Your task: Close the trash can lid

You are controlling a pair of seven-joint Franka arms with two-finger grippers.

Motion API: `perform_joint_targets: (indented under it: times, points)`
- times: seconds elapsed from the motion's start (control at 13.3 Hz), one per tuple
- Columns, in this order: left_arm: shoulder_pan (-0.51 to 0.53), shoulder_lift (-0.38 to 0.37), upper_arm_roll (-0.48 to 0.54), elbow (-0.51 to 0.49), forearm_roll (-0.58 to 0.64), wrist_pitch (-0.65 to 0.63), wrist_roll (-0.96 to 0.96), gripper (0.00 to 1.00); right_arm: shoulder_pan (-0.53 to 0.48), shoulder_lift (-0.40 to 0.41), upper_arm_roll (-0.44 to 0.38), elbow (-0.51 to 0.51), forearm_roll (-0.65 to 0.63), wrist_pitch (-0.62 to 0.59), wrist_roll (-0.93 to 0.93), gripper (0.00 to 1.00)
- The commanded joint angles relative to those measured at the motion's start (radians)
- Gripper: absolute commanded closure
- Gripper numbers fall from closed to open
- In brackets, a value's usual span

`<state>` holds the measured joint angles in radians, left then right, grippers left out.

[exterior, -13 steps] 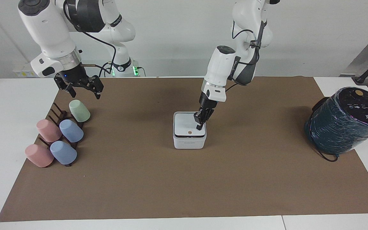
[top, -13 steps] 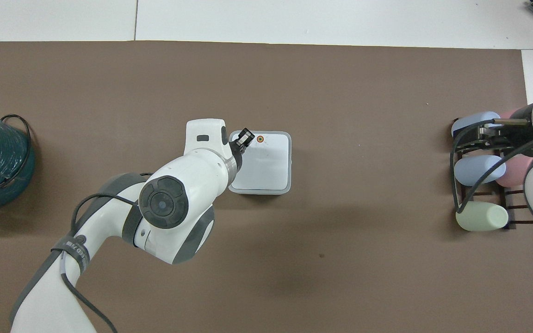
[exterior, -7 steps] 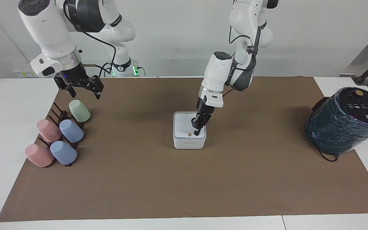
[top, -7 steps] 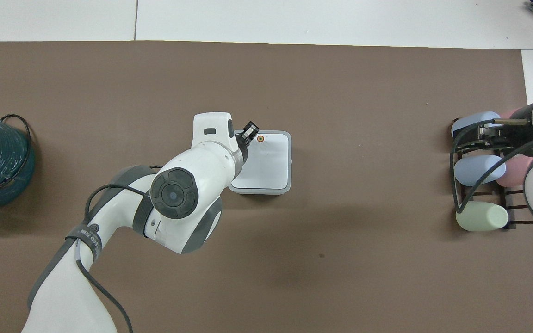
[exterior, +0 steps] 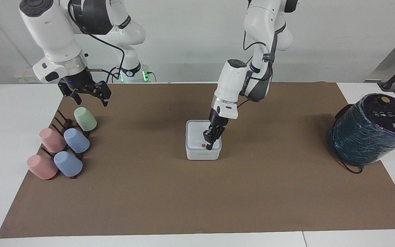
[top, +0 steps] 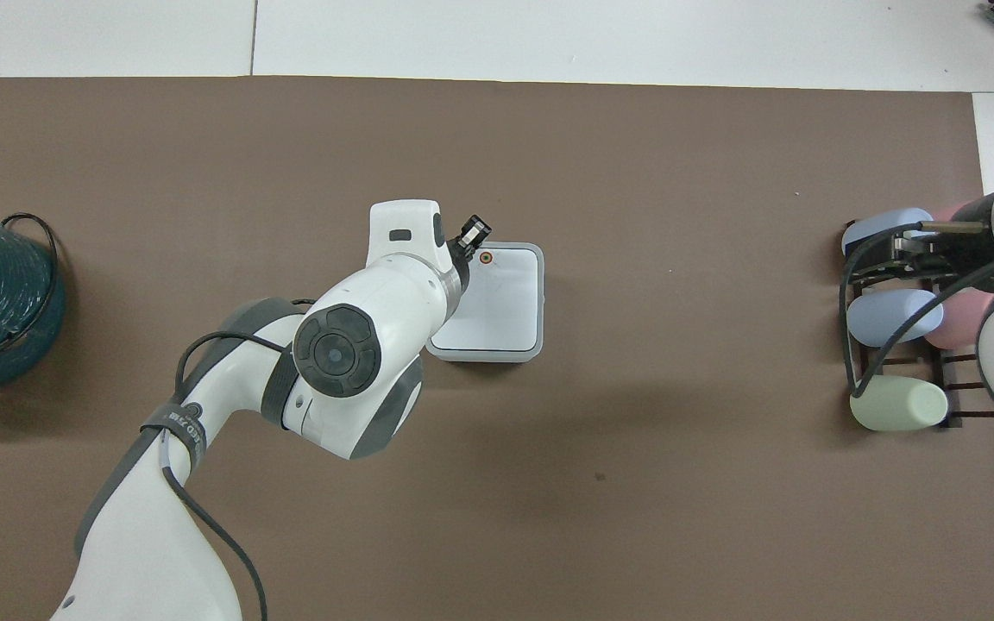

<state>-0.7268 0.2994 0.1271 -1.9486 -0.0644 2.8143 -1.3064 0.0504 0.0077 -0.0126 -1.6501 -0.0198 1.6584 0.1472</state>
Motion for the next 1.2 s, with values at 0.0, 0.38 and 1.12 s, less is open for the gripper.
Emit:
perform_joint_targets:
  times: [0.0,0.38,1.12]
  points:
    - [0.000,0.060,0.002,0.039,-0.011,-0.021,0.007,0.96,-0.001,-0.026,-0.007,-0.031,0.024,0.017,-0.026,0.00]
    - [0.096,0.001,0.000,0.123,-0.005,-0.240,0.045,0.95,-0.001,-0.028,-0.007,-0.031,0.024,0.017,-0.026,0.00]
    - [0.306,-0.108,0.002,0.163,-0.012,-0.671,0.652,0.90,-0.001,-0.026,-0.007,-0.031,0.024,0.017,-0.026,0.00]
